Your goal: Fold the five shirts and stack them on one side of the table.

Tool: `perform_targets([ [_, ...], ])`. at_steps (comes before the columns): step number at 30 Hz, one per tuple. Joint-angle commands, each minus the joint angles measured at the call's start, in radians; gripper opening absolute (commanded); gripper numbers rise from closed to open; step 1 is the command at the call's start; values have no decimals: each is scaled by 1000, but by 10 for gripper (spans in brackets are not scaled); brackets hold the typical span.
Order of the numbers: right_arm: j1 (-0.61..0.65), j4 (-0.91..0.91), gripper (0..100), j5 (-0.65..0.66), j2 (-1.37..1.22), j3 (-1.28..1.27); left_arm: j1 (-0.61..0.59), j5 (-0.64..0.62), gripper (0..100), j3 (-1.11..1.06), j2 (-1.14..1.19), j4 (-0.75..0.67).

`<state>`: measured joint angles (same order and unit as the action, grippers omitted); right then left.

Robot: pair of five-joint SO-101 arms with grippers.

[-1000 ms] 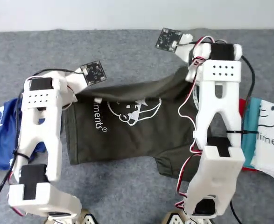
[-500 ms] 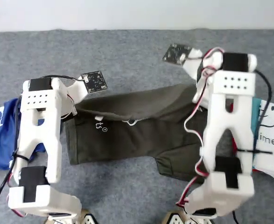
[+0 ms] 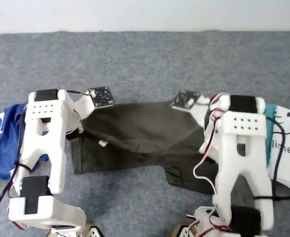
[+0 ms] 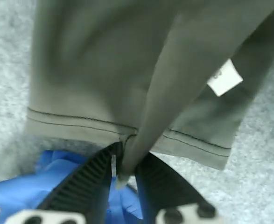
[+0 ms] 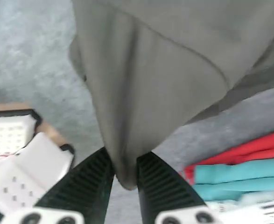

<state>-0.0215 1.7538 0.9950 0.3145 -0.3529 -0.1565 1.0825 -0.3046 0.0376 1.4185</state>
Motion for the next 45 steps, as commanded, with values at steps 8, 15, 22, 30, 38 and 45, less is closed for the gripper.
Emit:
perform_targets([
  [8,-5,-19,12,-12,74,-199,-2,9,18,-31,-51,8],
  [15,-27,-53,123,-12,73,-206,-18,-37,130,-27,-63,38],
  [22,-136,-94,259,25,74,-195,-25,-43,139,-24,-84,138],
  [30,-140,-219,258,34,73,-52,-25,-49,137,-24,-285,78],
  [38,-133,-507,102,-112,-10,-48,-17,-137,48,-28,-445,104],
  [45,-107,-518,99,-232,-168,40,-21,-137,19,-31,-503,192],
])
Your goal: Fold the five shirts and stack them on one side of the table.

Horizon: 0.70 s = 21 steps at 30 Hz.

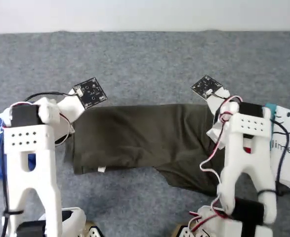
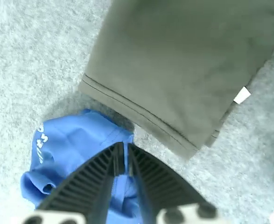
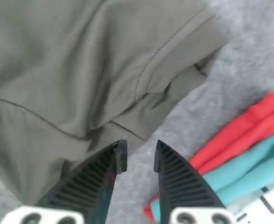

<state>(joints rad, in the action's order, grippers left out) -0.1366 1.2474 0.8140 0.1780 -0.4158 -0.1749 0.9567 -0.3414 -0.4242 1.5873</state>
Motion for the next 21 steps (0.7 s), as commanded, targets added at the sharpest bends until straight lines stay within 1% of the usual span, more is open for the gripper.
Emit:
perform_targets([
  [1,8,-12,99,-68,-54,126,-5,-11,19,5,-40,23],
  [4,12,-19,100,-101,-133,195,-3,-12,38,4,-35,14],
  [6,27,-19,98,-117,-200,244,-2,-46,80,-18,-35,-41],
  [8,44,-19,97,-138,-278,288,0,-146,108,-65,-35,-146],
  [10,64,-19,96,-161,-358,347,3,-236,111,-139,-35,-259],
  [12,74,-19,96,-187,-444,420,20,-298,100,-225,-26,-364],
  [13,76,-19,96,-195,-490,459,31,-316,92,-259,-15,-393],
  [16,62,-10,96,-187,-633,586,58,-338,60,-306,11,-416],
  [21,19,-8,96,-149,-834,819,60,-339,34,-305,14,-388],
])
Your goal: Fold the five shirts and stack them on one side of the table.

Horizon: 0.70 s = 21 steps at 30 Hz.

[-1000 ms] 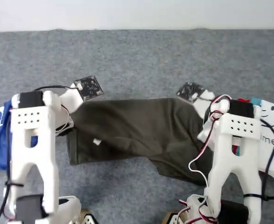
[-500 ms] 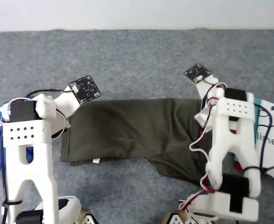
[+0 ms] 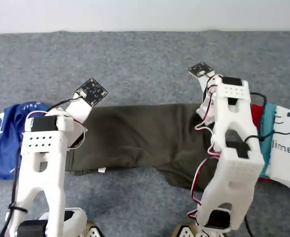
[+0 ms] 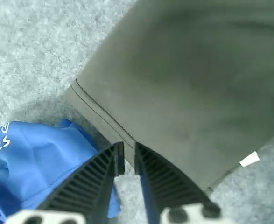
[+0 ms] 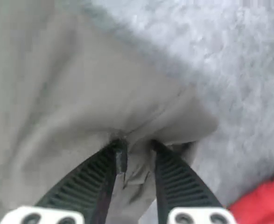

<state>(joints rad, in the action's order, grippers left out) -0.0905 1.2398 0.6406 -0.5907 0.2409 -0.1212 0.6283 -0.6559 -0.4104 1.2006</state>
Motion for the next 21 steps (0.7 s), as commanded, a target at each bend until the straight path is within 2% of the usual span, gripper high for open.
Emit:
perform_targets([
  [1,-30,-1,96,31,-97,207,6,-11,34,10,-2,-2],
  [4,-28,59,96,32,-162,330,0,-11,34,10,-5,-2],
  [13,-8,461,97,32,-145,646,5,-11,34,10,-5,-6],
  [17,15,472,100,32,-166,756,9,-11,35,12,-5,-8],
  [21,19,374,100,32,-272,758,9,-11,36,12,-5,-8],
])
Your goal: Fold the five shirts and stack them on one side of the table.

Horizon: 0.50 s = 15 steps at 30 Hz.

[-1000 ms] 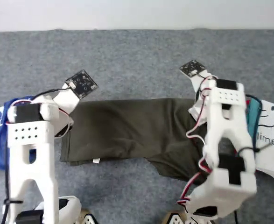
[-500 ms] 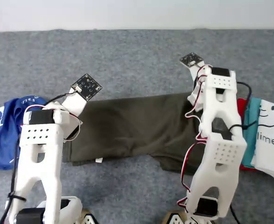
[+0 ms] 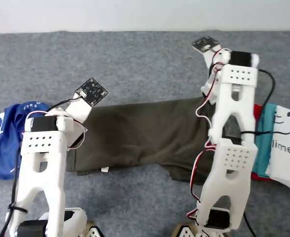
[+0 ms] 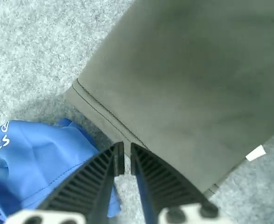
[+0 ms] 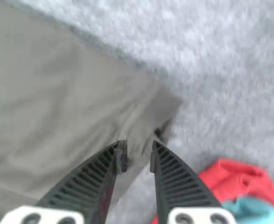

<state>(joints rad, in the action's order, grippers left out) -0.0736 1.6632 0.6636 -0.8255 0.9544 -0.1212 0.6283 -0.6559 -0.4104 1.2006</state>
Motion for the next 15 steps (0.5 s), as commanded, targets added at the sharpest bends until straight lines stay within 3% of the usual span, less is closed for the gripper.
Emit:
perform_targets([
  [1,-8,-73,100,9,-74,44,8,-11,36,12,-5,-6],
  [6,-74,-87,97,6,-188,81,0,-11,36,10,-5,-2],
  [11,-47,62,97,5,-170,249,0,-18,35,12,-5,-6],
  [15,-28,137,96,-26,-114,402,6,-135,36,58,-5,-8],
])
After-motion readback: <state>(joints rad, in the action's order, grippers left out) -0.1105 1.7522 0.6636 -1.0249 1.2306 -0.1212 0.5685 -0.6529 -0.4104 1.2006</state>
